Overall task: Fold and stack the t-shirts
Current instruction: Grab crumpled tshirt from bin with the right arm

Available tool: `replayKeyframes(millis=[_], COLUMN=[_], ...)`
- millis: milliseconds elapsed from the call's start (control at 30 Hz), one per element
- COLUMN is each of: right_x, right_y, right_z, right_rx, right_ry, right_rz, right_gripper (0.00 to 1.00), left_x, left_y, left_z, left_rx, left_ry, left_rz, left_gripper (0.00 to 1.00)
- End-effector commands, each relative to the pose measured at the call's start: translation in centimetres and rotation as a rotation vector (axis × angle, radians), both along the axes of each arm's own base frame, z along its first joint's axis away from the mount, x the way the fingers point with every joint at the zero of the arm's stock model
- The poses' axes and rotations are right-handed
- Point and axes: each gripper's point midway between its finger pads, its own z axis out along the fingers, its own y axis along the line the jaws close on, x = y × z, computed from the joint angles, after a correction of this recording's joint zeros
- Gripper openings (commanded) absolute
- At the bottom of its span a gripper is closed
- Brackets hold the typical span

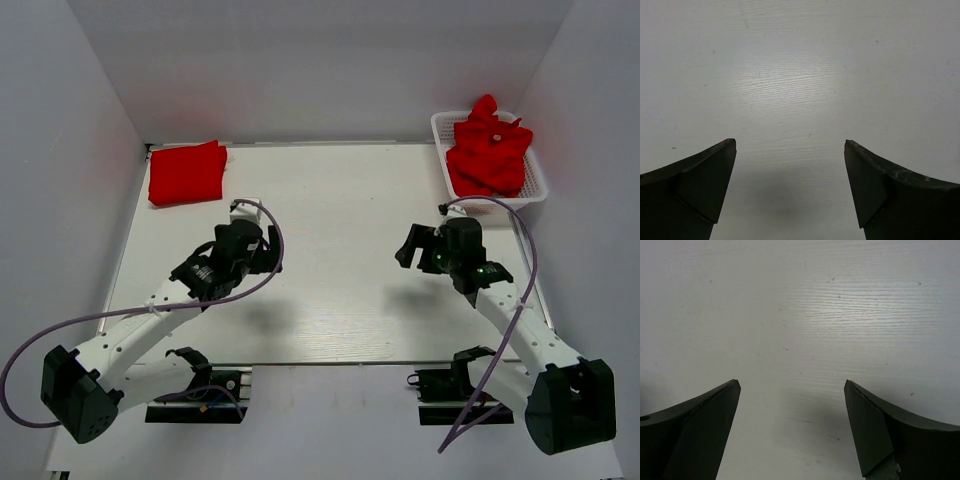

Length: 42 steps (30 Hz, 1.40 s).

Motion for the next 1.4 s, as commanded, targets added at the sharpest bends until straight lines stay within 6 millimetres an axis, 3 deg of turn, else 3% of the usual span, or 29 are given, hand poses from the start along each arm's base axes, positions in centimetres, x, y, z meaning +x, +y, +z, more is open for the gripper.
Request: replayKeyframes(millis=[0, 100, 133, 200, 233, 300, 367, 400, 433, 467, 533, 567, 700, 733, 767, 800, 833, 867, 900, 967, 1033, 1133, 1200, 1367], right_x=[1.4, 2.6, 3.5, 4.9, 6.9, 9.1, 12.5, 12.4, 14.0, 16.5, 17.8, 19.8, 23.3, 23.8, 24.6, 25.4, 25.5, 25.7, 26.2, 25.8, 25.7, 25.8, 26.5, 29.7], right_y=[1.2, 1.5, 1.8, 1.8, 1.6, 0.7, 0.6, -0.1, -1.1, -1.2, -3.0, -3.4, -8.7, -9.8, -10.9, -11.6, -13.7, -14.0, -14.9, -16.3, -17.1, -18.1, -18.7, -19.5], right_z=[1.2, 1.4, 2.5, 2.1, 4.0, 3.6, 8.4, 7.7, 5.5, 10.0, 7.5, 9.5, 9.9, 10.8, 8.8, 10.2, 8.8, 7.6, 8.4, 6.0, 4.7, 2.4, 0.8, -1.1], right_rx=[0.031, 0.032, 0.035, 0.027, 0.017, -0.025, -0.030, -0.055, -0.095, -0.077, -0.101, -0.101, -0.175, -0.191, -0.225, -0.230, -0.249, -0.258, -0.251, -0.258, -0.248, -0.249, -0.257, -0.210], right_ry=[-0.053, -0.049, -0.076, -0.056, -0.088, -0.031, -0.114, -0.050, 0.019, -0.064, 0.048, 0.014, 0.034, 0.024, 0.061, 0.028, 0.070, 0.099, 0.082, 0.160, 0.194, 0.237, 0.243, 0.173], right_rz=[0.057, 0.059, 0.058, 0.036, 0.004, -0.064, -0.072, -0.078, -0.118, -0.138, -0.175, -0.191, -0.332, -0.354, -0.382, -0.401, -0.440, -0.445, -0.468, -0.499, -0.518, -0.532, -0.543, -0.546], right_gripper=[0.90, 0.90, 0.90, 0.90, 0.90, 0.90, 0.90, 0.90, 0.90, 0.90, 0.90, 0.90, 0.90, 0.90, 0.90, 0.90, 0.90, 0.90, 0.90, 0.90, 0.90, 0.90, 0.90, 0.90], left_x=[0.2, 0.9, 1.1, 2.0, 2.2, 3.1, 3.8, 4.7, 5.1, 5.8, 6.5, 7.0, 8.5, 9.0, 9.7, 10.1, 10.7, 11.6, 12.4, 14.0, 15.3, 16.7, 17.2, 17.7], left_y=[0.1, -0.3, -0.3, -0.5, -0.9, -1.8, -2.3, -2.5, -2.8, -3.2, -3.3, -3.6, -4.8, -5.4, -5.5, -6.0, -6.1, -7.1, -7.2, -8.1, -8.6, -8.7, -8.2, -8.2], left_z=[0.1, -0.5, -0.6, -0.7, -0.7, 0.6, 0.8, 2.2, 2.8, 3.7, 4.5, 4.8, 4.9, 4.5, 4.9, 4.9, 4.8, 4.8, 4.8, 4.7, 5.1, 3.5, 2.4, 1.5], left_rx=[-0.004, 0.033, 0.042, 0.061, 0.055, 0.056, 0.078, 0.070, 0.064, 0.062, 0.089, 0.098, 0.117, 0.126, 0.123, 0.130, 0.148, 0.149, 0.149, 0.157, 0.151, 0.154, 0.150, 0.109], left_ry=[-0.017, -0.001, 0.002, 0.025, 0.037, 0.019, 0.018, -0.010, -0.018, -0.030, -0.045, -0.049, -0.076, -0.070, -0.075, -0.075, -0.073, -0.069, -0.074, -0.071, -0.079, -0.035, -0.002, 0.031], left_rz=[0.016, 0.000, 0.007, 0.019, 0.018, -0.011, -0.026, -0.025, -0.024, -0.017, -0.027, -0.034, -0.099, -0.116, -0.120, -0.141, -0.160, -0.185, -0.190, -0.216, -0.225, -0.243, -0.255, -0.277], left_gripper=[0.99, 0.99, 0.99, 0.99, 0.99, 0.99, 0.99, 0.99, 0.99, 0.99, 0.99, 0.99, 0.99, 0.99, 0.99, 0.99, 0.99, 0.99, 0.99, 0.99, 0.99, 0.99, 0.99, 0.99])
